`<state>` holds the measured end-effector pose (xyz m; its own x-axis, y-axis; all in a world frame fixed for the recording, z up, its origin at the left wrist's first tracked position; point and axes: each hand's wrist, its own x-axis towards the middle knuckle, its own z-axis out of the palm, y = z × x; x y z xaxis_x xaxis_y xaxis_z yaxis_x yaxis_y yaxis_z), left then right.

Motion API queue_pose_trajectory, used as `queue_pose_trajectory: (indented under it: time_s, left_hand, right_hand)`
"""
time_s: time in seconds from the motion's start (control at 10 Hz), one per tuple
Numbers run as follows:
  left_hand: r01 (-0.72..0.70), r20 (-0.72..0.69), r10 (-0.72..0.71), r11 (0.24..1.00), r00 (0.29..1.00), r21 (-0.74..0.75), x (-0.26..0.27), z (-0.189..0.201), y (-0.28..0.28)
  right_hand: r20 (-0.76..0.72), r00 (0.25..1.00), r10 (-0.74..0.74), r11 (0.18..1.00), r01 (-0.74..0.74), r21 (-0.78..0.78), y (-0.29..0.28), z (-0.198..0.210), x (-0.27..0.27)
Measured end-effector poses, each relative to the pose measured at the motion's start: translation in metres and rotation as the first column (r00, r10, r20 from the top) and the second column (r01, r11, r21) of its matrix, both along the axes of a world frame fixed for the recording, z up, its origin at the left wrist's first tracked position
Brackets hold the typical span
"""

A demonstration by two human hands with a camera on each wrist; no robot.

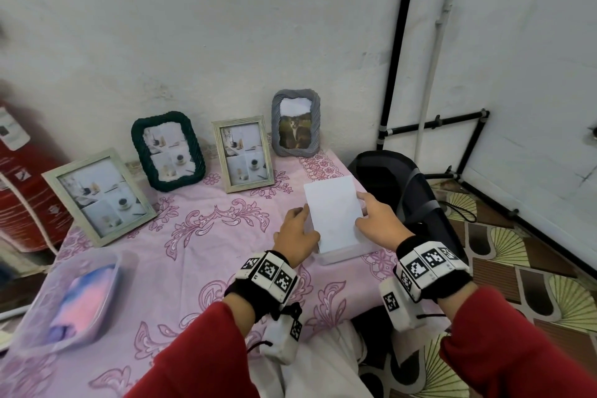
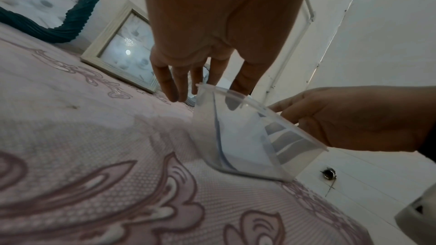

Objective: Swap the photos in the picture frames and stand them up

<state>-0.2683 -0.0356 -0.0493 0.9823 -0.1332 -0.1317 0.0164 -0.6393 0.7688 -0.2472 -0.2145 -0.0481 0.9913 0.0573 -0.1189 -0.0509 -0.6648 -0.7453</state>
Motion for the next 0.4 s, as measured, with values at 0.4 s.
queue_pose_trajectory:
  time_s: [0.4]
  left_hand:
    - [-0.128, 0.078, 0.149, 0.965, 0.986, -0.227, -0.016, 0.013, 0.017]
  right_hand:
    - [0.211, 0.976, 0.053, 0.967, 0.002, -0.254, 0.013, 0.034, -0.035]
